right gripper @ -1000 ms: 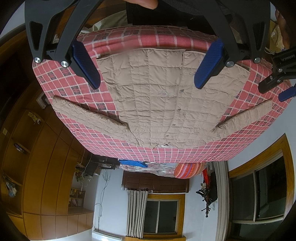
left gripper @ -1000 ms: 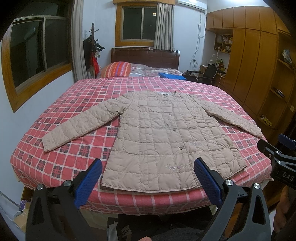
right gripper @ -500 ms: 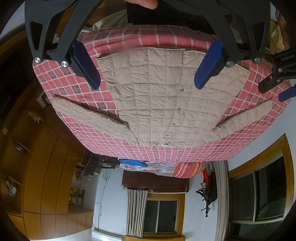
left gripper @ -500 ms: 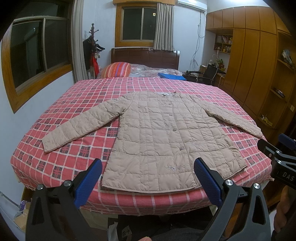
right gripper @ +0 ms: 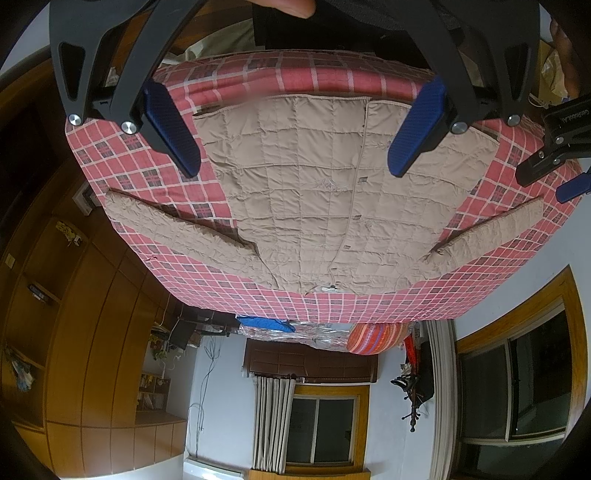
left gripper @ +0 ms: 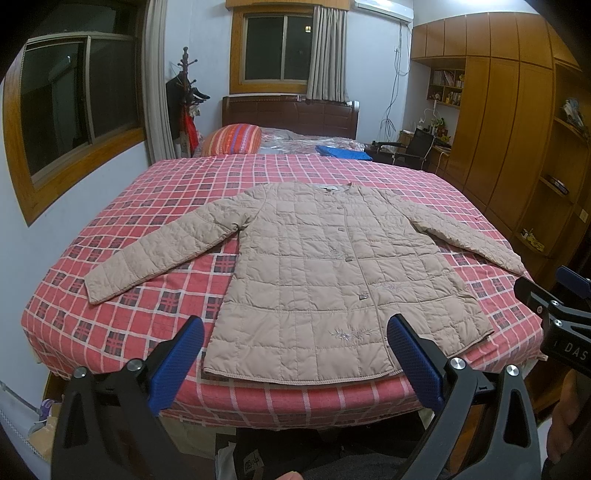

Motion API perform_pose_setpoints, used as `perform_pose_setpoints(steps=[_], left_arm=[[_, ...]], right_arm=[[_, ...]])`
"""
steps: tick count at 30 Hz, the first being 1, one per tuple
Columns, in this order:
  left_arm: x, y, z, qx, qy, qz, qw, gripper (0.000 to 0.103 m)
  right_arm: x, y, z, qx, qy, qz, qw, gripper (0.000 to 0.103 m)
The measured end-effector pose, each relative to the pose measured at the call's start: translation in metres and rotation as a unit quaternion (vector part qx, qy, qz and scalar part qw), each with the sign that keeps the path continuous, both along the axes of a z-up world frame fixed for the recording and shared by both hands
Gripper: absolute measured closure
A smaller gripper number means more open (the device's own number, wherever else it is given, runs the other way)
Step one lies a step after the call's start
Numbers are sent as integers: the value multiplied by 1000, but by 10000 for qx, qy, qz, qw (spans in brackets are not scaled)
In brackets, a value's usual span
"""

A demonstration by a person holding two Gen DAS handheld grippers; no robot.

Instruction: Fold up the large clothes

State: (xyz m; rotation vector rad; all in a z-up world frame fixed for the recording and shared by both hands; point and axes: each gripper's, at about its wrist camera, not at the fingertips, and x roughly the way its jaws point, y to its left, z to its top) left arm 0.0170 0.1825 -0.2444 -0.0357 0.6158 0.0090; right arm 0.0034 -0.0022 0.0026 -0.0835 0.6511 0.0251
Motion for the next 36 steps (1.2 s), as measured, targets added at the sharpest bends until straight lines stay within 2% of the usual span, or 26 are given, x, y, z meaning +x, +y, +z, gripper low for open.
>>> perform_pose_setpoints(steps=[25,36], left_arm=[[0,1,0,-17,18,6,10000,4],[18,1,-19,-76,261,-13,9996,4]], right_arm=[[-2,2,-1,-6,26,12,10000,2],[13,5,-16,-120,196,-10,9997,2]])
